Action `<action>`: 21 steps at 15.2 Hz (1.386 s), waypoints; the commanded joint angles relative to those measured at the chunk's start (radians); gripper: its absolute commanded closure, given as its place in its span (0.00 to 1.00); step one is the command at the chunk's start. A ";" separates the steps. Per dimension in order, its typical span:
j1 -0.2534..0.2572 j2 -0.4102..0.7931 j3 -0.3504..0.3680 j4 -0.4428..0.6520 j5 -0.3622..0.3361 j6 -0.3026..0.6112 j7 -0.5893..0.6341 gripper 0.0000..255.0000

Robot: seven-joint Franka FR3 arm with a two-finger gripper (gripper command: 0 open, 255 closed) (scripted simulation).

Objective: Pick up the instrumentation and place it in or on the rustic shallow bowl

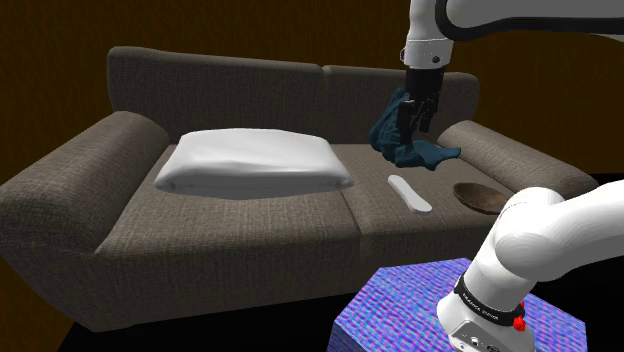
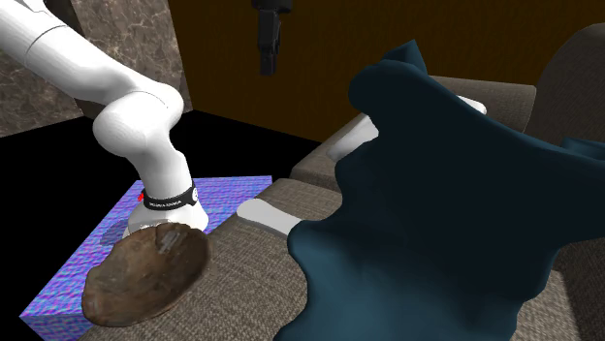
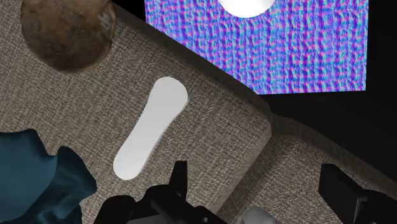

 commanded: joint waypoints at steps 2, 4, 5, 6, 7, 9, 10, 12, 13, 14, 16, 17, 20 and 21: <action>-0.012 -0.003 -0.016 -0.028 -0.005 0.031 0.003 0.00; -0.035 -0.007 -0.047 -0.081 -0.016 0.094 0.009 0.00; -0.048 -0.007 -0.063 -0.107 -0.021 0.126 0.012 0.00; -0.060 -0.006 -0.079 -0.131 -0.027 0.158 0.015 0.00; -0.073 -0.003 -0.096 -0.155 -0.033 0.191 0.018 0.00; -0.100 0.006 -0.129 -0.199 -0.044 0.258 0.022 0.00; -0.113 0.013 -0.146 -0.220 -0.050 0.292 0.024 0.00; -0.140 0.032 -0.181 -0.259 -0.061 0.362 0.028 0.00; -0.154 0.044 -0.198 -0.277 -0.067 0.398 0.029 0.00; -0.167 0.057 -0.216 -0.294 -0.072 0.435 0.030 0.00; -0.192 0.089 -0.253 -0.325 -0.081 0.510 0.032 0.00; -0.205 0.108 -0.272 -0.338 -0.085 0.548 0.032 0.00; -0.239 0.176 -0.330 -0.372 -0.093 0.667 0.028 0.00; -0.249 0.202 -0.350 -0.381 -0.093 0.707 0.026 0.00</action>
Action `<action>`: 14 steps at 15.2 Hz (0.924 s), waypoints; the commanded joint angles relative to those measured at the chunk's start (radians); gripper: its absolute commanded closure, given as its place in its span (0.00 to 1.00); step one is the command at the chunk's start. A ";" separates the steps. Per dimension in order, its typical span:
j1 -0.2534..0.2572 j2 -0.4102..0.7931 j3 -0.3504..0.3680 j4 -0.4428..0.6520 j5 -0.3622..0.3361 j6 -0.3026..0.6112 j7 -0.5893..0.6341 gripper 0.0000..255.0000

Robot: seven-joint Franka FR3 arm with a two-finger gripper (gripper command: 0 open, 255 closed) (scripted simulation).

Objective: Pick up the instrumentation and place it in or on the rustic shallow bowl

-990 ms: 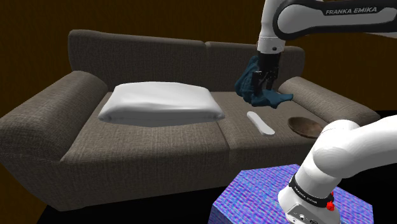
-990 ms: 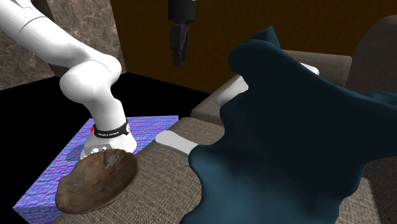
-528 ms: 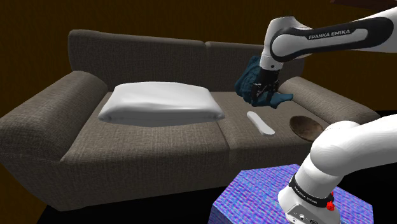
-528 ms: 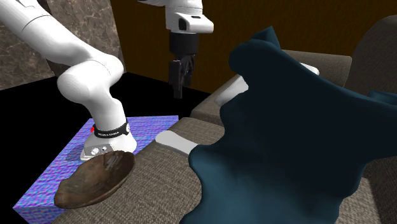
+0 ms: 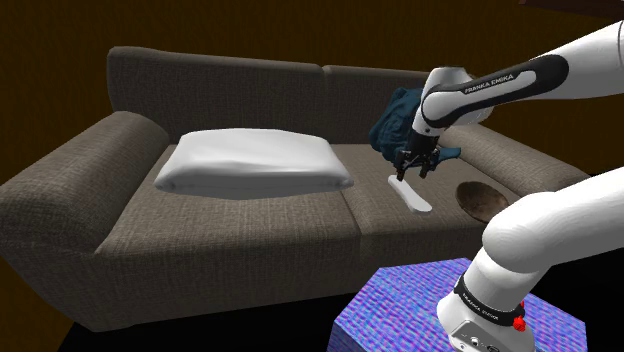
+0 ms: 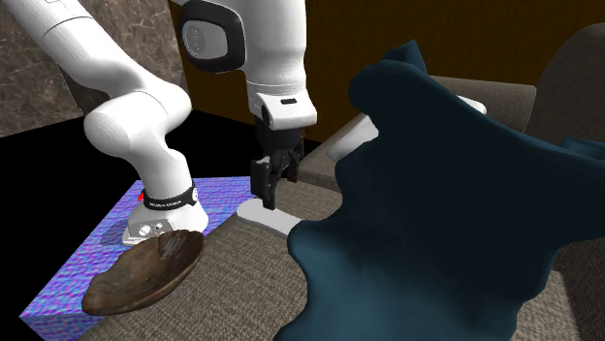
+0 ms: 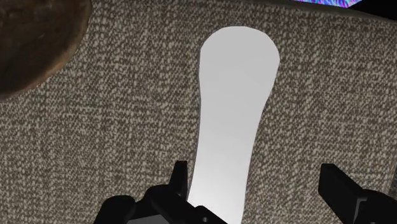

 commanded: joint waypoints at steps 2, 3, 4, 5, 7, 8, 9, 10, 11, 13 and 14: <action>-0.020 0.065 -0.045 -0.023 -0.002 0.101 -0.009 0.00; -0.019 0.075 -0.048 -0.030 -0.003 0.118 -0.010 0.00; -0.019 0.085 -0.051 -0.038 -0.004 0.136 -0.010 0.00; -0.018 0.096 -0.053 -0.045 -0.004 0.154 -0.011 0.00; -0.017 0.119 -0.059 -0.058 -0.005 0.190 -0.012 0.00; -0.016 0.131 -0.062 -0.065 -0.005 0.208 -0.013 0.00; -0.015 0.138 -0.064 -0.068 -0.005 0.219 -0.014 0.00; -0.015 0.138 -0.064 -0.068 -0.005 0.219 -0.014 0.00; -0.015 0.138 -0.064 -0.068 -0.005 0.219 -0.014 0.00; -0.015 0.138 -0.064 -0.068 -0.005 0.219 -0.014 0.00; -0.015 0.138 -0.064 -0.068 -0.005 0.219 -0.014 0.00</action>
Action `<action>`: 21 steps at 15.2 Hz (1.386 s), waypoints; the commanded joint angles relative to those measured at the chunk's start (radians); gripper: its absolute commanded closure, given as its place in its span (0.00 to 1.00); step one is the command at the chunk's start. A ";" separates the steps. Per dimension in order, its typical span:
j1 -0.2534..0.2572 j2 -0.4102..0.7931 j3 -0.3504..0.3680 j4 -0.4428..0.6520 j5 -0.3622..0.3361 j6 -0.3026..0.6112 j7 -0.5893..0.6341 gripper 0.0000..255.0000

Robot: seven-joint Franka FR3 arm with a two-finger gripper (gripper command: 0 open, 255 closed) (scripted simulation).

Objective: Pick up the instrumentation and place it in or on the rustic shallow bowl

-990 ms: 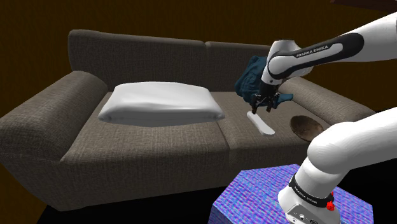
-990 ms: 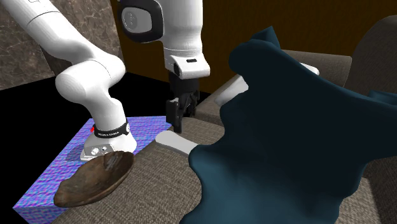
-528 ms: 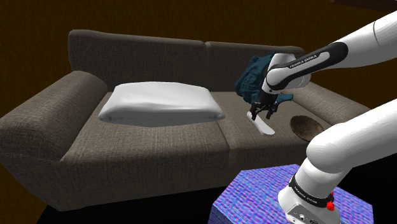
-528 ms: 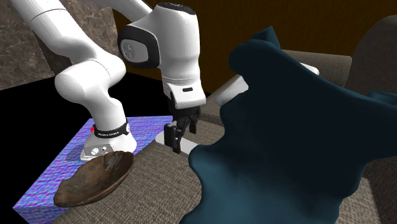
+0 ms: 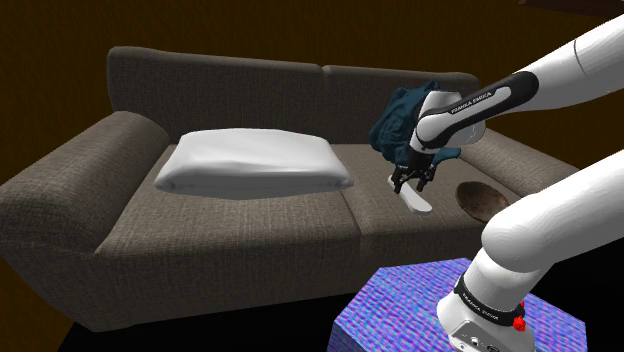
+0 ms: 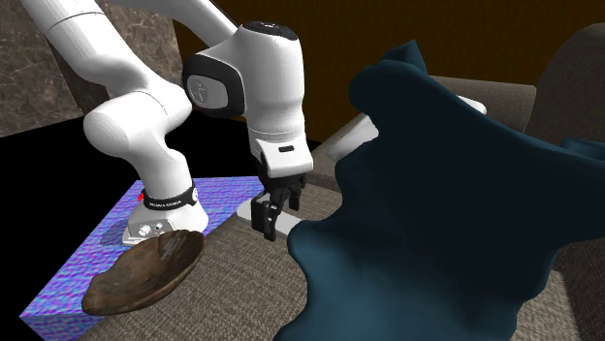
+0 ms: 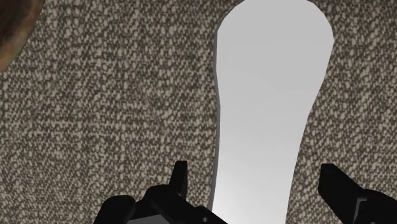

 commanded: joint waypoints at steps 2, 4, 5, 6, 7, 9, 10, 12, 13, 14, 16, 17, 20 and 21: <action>0.000 0.000 0.000 0.000 0.000 0.000 0.000 0.00; 0.000 0.000 0.000 0.000 0.000 0.000 0.000 1.00; 0.000 0.000 0.000 0.000 0.000 0.000 0.000 1.00; 0.000 0.000 0.000 0.000 0.000 0.000 0.000 1.00; 0.000 0.000 0.000 0.000 0.000 0.000 0.000 1.00; 0.000 0.000 0.000 0.000 0.000 0.000 0.000 1.00; 0.000 0.000 0.000 0.000 0.000 0.000 0.000 1.00; 0.000 0.000 0.000 0.000 0.000 0.000 0.000 1.00; 0.000 0.000 0.000 0.000 0.000 0.001 0.000 1.00; -0.001 -0.012 0.003 0.006 0.000 -0.018 0.001 1.00; -0.002 -0.035 0.009 0.019 0.001 -0.054 0.003 1.00; -0.003 -0.046 0.012 0.026 0.001 -0.072 0.004 1.00; -0.004 -0.076 0.021 0.049 0.003 -0.124 0.006 1.00; -0.004 -0.086 0.023 0.057 0.004 -0.142 0.007 1.00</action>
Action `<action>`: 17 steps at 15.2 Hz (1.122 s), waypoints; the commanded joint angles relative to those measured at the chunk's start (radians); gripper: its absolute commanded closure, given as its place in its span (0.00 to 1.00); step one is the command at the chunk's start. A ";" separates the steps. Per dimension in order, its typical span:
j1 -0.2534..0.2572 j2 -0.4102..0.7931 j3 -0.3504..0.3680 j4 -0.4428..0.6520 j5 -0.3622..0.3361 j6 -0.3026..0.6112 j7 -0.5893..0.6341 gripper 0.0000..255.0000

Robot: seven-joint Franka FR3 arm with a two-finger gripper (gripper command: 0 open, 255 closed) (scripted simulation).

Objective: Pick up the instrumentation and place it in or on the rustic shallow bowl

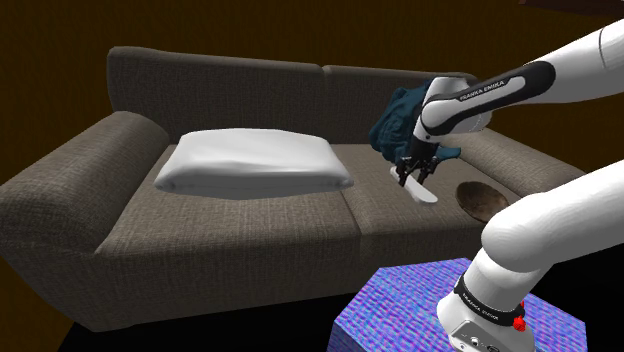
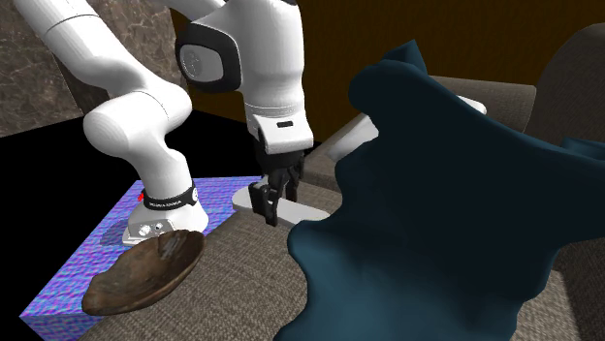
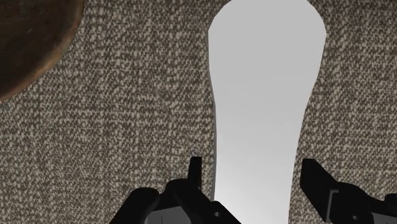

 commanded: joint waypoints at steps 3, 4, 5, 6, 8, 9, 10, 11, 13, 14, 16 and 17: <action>0.000 -0.034 0.011 0.034 0.005 -0.068 0.002 1.00; 0.000 -0.041 0.014 0.043 0.006 -0.085 0.003 1.00; 0.000 -0.049 0.017 0.052 0.008 -0.101 0.003 1.00; 0.001 -0.056 0.019 0.062 0.009 -0.117 0.004 1.00; 0.001 -0.068 0.024 0.081 0.012 -0.149 0.004 1.00; 0.001 -0.074 0.027 0.091 0.013 -0.165 0.004 1.00; 0.002 -0.080 0.029 0.101 0.014 -0.180 0.005 1.00; 0.002 -0.085 0.032 0.111 0.016 -0.195 0.005 1.00; 0.003 -0.094 0.036 0.132 0.019 -0.226 0.005 1.00; 0.003 -0.098 0.039 0.143 0.020 -0.241 0.005 1.00; 0.004 -0.105 0.042 0.162 0.023 -0.267 0.005 1.00; -0.012 -0.129 0.028 0.150 0.009 -0.277 -0.014 1.00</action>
